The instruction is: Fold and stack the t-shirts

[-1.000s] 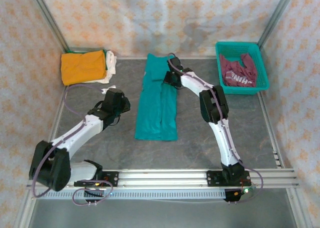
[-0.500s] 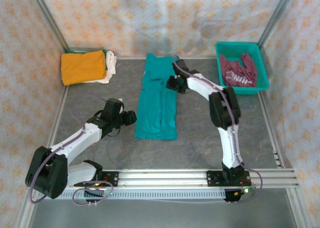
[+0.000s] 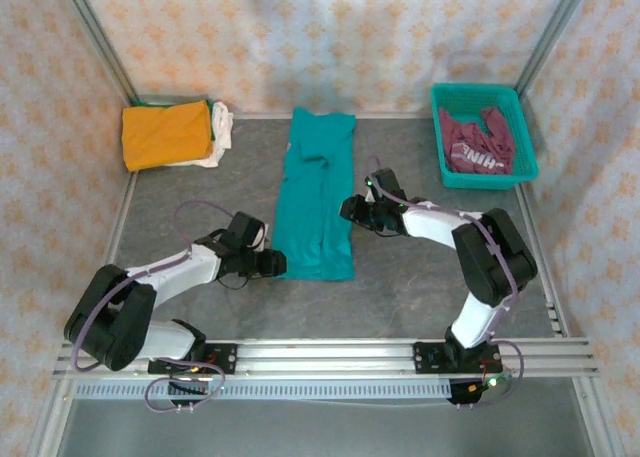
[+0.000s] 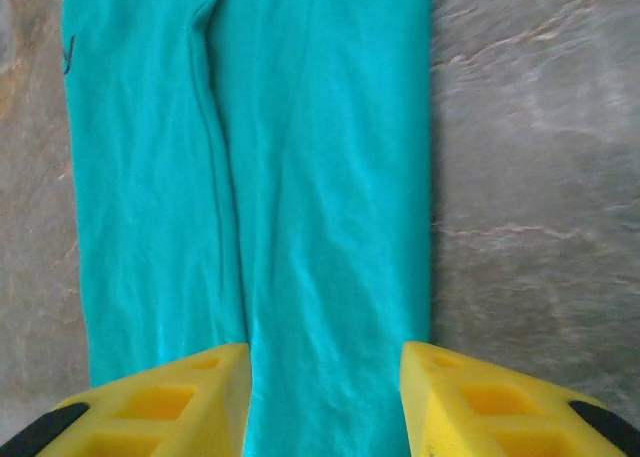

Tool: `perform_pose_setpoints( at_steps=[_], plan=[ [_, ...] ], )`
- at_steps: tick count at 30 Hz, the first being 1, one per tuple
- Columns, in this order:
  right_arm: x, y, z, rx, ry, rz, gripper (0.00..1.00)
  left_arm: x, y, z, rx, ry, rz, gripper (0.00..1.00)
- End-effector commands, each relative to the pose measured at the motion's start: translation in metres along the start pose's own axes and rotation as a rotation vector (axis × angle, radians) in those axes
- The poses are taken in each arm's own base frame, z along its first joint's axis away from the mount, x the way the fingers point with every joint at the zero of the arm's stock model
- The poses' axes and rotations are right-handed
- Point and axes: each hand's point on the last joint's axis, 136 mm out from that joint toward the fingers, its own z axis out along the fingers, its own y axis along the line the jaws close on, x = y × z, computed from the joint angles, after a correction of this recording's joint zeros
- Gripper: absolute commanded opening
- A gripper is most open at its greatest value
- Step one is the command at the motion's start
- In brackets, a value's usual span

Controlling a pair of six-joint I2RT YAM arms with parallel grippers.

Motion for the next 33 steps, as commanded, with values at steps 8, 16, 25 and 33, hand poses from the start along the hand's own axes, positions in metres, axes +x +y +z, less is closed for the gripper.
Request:
perform_pose_setpoints(
  at_steps=[8,16,25,33],
  plan=[
    [-0.018,0.036,-0.001,-0.111,-0.066,-0.026,0.43,-0.001,0.001,-0.003,-0.024,-0.019,0.003,0.28],
    [0.015,0.023,-0.024,-0.074,-0.019,-0.016,0.44,0.004,0.003,0.010,-0.019,0.004,-0.004,0.12],
    [0.088,-0.017,-0.038,-0.013,0.170,0.092,0.48,0.015,0.016,0.007,-0.062,0.001,-0.060,0.00],
    [0.120,-0.004,-0.020,-0.055,0.279,0.128,0.46,0.019,0.020,0.006,-0.075,0.004,-0.071,0.00]
  ],
)
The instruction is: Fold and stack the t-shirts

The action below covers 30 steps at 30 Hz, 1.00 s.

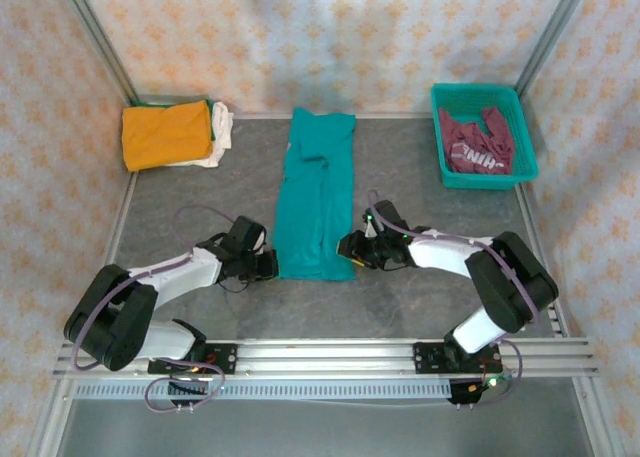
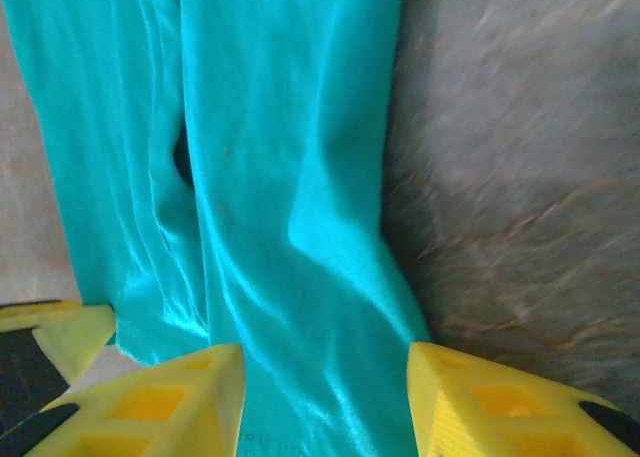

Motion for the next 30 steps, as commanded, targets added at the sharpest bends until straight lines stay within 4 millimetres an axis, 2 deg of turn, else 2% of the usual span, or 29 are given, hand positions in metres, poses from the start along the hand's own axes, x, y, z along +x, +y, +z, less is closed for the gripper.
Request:
perform_pose_setpoints(
  at_steps=[1,5,11,13,18,25,30],
  plan=[
    [0.008,0.004,0.008,-0.024,0.037,0.036,0.45,0.013,0.014,-0.001,-0.052,0.019,-0.018,0.00],
    [0.015,0.001,0.008,-0.004,0.041,0.043,0.42,0.013,0.013,-0.005,-0.044,0.007,-0.016,0.00],
    [0.009,-0.011,-0.025,0.084,-0.076,0.026,0.43,0.015,0.016,-0.006,-0.052,0.002,-0.016,0.00],
    [0.010,-0.012,-0.027,0.093,-0.073,0.037,0.43,0.015,0.014,-0.005,-0.039,-0.003,-0.021,0.00],
    [0.021,-0.021,-0.016,0.091,-0.029,0.088,0.43,0.018,0.016,-0.004,-0.037,0.002,-0.018,0.00],
    [0.030,-0.010,0.000,0.065,0.029,0.081,0.39,0.017,0.015,-0.006,-0.030,-0.010,-0.013,0.00],
    [0.038,-0.003,0.004,0.035,0.044,0.100,0.36,0.017,0.015,-0.006,-0.031,-0.010,-0.015,0.00]
  ],
)
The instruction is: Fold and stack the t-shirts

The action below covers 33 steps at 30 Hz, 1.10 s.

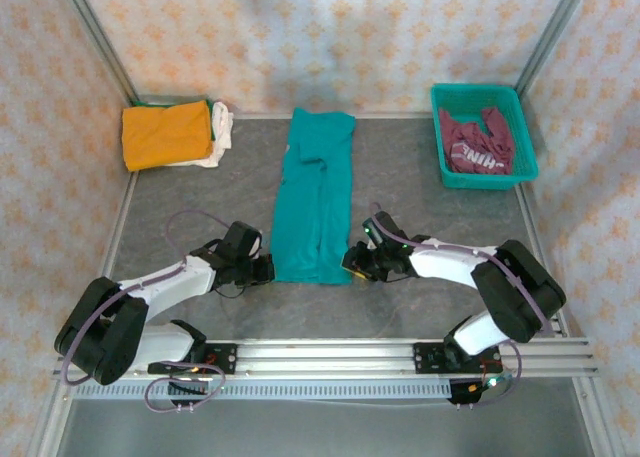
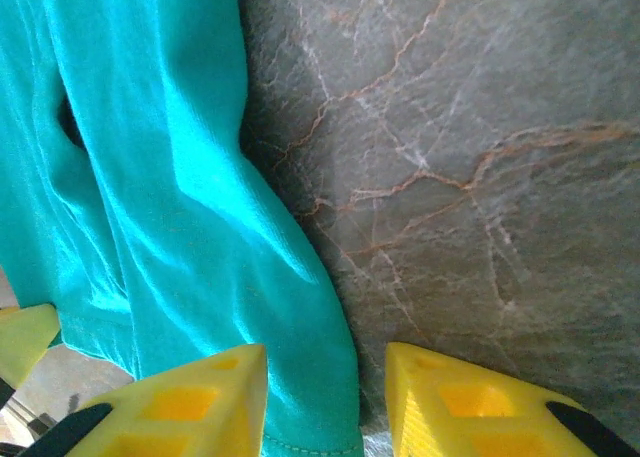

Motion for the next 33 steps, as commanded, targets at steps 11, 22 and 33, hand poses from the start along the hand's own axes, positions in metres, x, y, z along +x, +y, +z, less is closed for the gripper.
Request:
perform_pose_setpoints(
  at_steps=[11,22,33],
  plan=[
    [0.029,0.021,0.011,-0.047,0.060,-0.007,0.32,0.007,0.008,-0.002,-0.027,-0.001,-0.015,0.00],
    [0.013,0.022,-0.014,0.036,-0.031,-0.077,0.01,-0.002,-0.006,-0.025,0.020,-0.062,-0.037,0.00],
    [0.038,-0.010,-0.017,0.032,0.025,-0.043,0.00,0.051,0.011,-0.024,0.027,0.045,-0.105,0.00]
  ],
)
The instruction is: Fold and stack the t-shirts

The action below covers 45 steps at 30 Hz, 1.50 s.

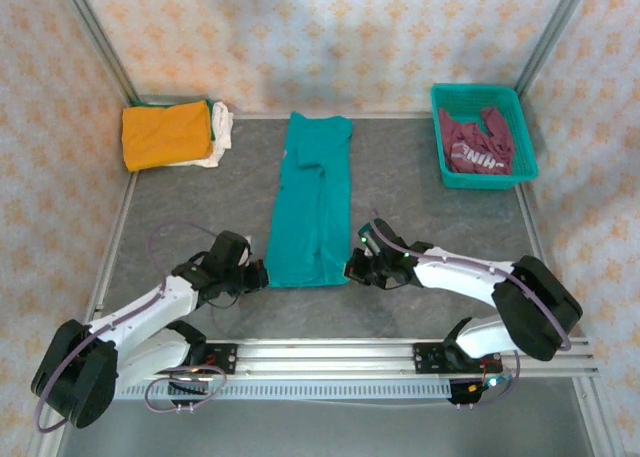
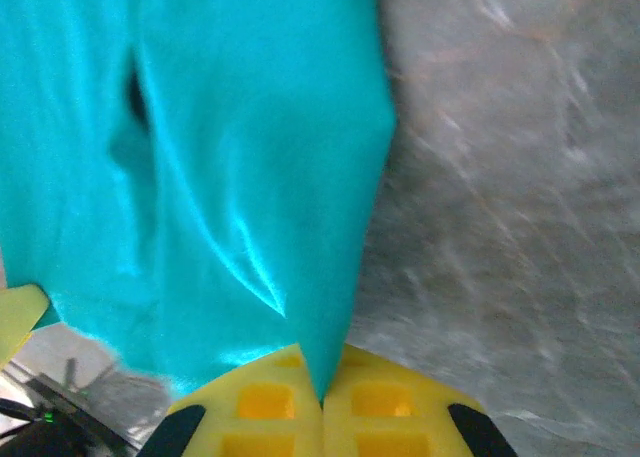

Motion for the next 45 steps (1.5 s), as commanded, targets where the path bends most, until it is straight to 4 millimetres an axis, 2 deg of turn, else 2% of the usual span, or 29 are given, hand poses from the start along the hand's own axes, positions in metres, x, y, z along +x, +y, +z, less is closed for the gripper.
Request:
perform_pose_setpoints(
  at_steps=[1,5,10,16,20,26,29,33,37,45],
  plan=[
    [0.012,-0.017,-0.003,0.020,0.021,0.011,0.00,0.030,0.007,-0.001,-0.024,0.080,-0.037,0.00],
    [0.008,-0.010,-0.017,0.005,-0.019,-0.003,0.00,0.032,-0.006,-0.009,-0.005,0.052,-0.017,0.00],
    [-0.008,0.007,-0.024,0.000,-0.066,-0.026,0.00,0.009,-0.024,-0.020,0.016,-0.023,-0.005,0.00],
    [-0.037,0.025,-0.037,0.022,-0.144,-0.068,0.00,-0.018,-0.035,-0.033,-0.053,-0.072,0.033,0.00],
    [-0.069,0.035,-0.046,0.057,-0.182,-0.102,0.00,-0.050,-0.046,-0.037,-0.073,-0.098,0.031,0.00],
    [-0.124,0.048,-0.042,0.132,-0.208,-0.179,0.00,-0.127,-0.048,-0.047,-0.121,-0.204,0.048,0.00],
    [-0.154,0.058,-0.037,0.134,-0.245,-0.187,0.00,-0.160,-0.060,-0.045,-0.156,-0.228,0.143,0.00],
    [-0.186,0.069,-0.033,0.135,-0.287,-0.196,0.00,-0.200,-0.059,-0.036,-0.190,-0.268,0.145,0.00],
    [-0.201,0.078,-0.025,0.121,-0.282,-0.211,0.00,-0.226,-0.063,-0.032,-0.208,-0.279,0.170,0.00],
    [-0.225,0.083,-0.018,0.132,-0.311,-0.210,0.00,-0.256,-0.061,-0.016,-0.267,-0.255,0.205,0.00]
  ],
)
